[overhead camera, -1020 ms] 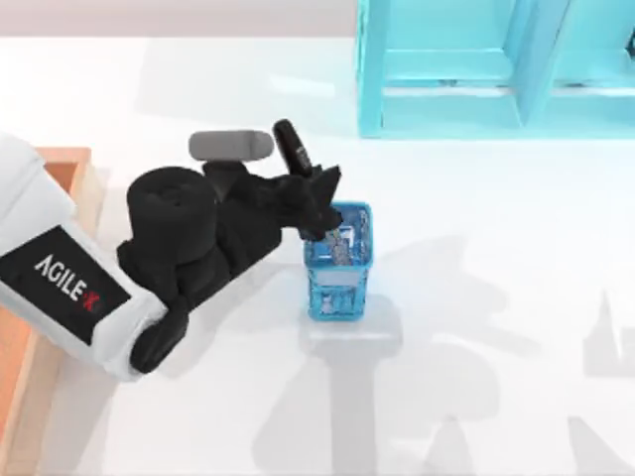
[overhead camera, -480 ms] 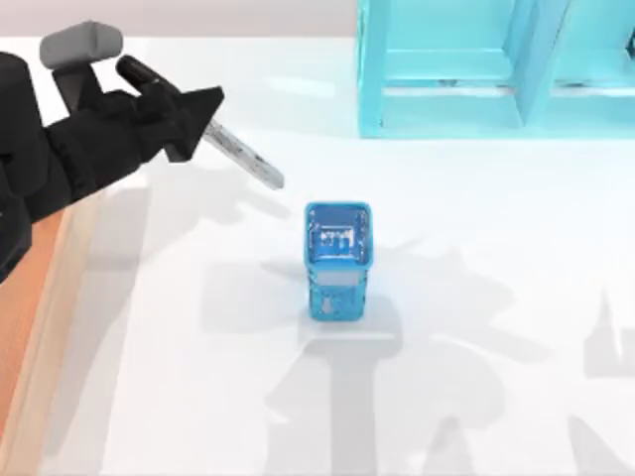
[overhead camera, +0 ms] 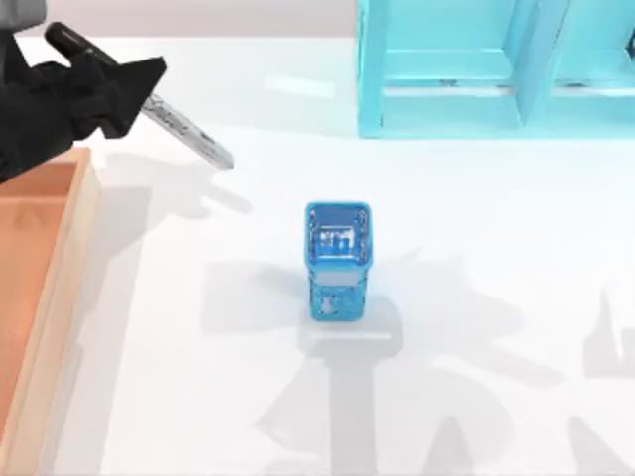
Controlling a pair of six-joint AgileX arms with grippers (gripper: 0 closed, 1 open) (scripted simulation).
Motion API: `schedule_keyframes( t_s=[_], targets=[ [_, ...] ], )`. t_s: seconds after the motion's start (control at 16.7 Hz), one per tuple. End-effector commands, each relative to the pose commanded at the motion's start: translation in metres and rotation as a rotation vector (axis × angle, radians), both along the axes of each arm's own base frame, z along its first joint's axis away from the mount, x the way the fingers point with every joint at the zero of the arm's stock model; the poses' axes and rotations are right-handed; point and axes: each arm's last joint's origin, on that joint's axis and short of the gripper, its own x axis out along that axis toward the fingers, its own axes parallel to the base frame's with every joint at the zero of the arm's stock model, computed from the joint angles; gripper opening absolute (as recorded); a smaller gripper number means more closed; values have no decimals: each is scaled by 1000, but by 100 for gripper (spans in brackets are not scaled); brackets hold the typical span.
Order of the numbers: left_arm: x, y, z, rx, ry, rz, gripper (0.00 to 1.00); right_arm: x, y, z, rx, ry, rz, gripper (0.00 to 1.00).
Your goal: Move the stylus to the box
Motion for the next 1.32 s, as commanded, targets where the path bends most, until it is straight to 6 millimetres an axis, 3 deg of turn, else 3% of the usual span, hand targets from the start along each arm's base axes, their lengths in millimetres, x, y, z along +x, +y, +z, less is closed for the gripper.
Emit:
schedule_keyframes(
  t_s=[0.18,0.48,0.9,1.32],
  targets=[
    [1,0,1,8,-6,1,0,0,0,0,0,0,0,100],
    [22,24,30,159,-100,33,0,0,0,0,0,0,0,100],
    [47,97,66,601,-159,-11,0,0,0,0,0,0,0,100],
    [28,169,76,865,-140,-270,0,0,0,0,0,0,0,100]
  ],
)
